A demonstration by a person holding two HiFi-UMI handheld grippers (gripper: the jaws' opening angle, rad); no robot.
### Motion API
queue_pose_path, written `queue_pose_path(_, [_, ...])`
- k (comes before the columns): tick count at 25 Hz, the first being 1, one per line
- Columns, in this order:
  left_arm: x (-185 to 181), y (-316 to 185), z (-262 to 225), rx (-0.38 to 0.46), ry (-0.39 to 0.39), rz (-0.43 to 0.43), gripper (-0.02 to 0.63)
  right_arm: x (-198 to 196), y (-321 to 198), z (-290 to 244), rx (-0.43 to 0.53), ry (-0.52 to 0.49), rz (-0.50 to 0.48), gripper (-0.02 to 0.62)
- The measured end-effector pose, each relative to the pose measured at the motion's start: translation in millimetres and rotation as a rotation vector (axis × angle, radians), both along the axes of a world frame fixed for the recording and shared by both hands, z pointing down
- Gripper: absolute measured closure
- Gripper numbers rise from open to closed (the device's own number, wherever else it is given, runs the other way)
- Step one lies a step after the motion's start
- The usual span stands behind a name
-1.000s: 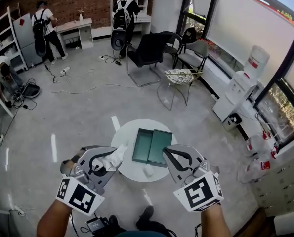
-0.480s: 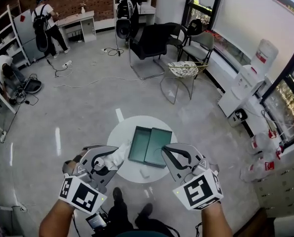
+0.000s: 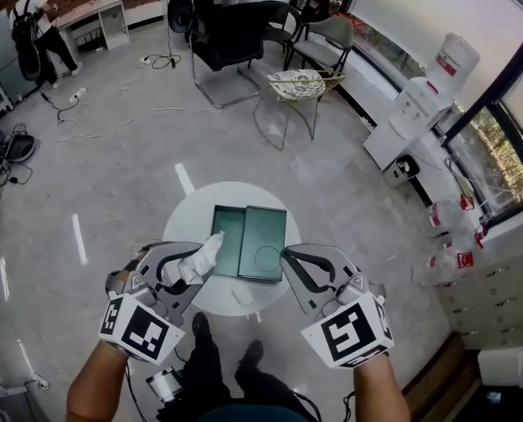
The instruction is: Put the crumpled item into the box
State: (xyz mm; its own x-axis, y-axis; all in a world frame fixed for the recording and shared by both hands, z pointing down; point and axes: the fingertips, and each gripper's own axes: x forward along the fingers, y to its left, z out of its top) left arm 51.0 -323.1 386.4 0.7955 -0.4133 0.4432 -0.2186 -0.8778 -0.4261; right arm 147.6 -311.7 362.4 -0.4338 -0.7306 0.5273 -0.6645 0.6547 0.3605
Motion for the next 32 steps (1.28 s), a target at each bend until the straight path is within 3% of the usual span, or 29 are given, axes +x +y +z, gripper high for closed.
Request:
queue_pose_path(19, [25.0,-91.7,167.1,-0.194,-0.095,0.042,0.489,24.7,-76.9,144.3,-0.176,-0.037,0.076,0.557])
queue_pose_path(32, [49.3,-113.4,288.0,-0.298,-0.172,0.054,0.488,47.4,-102.9,227.7,-0.225,-0.086,0.129,0.557])
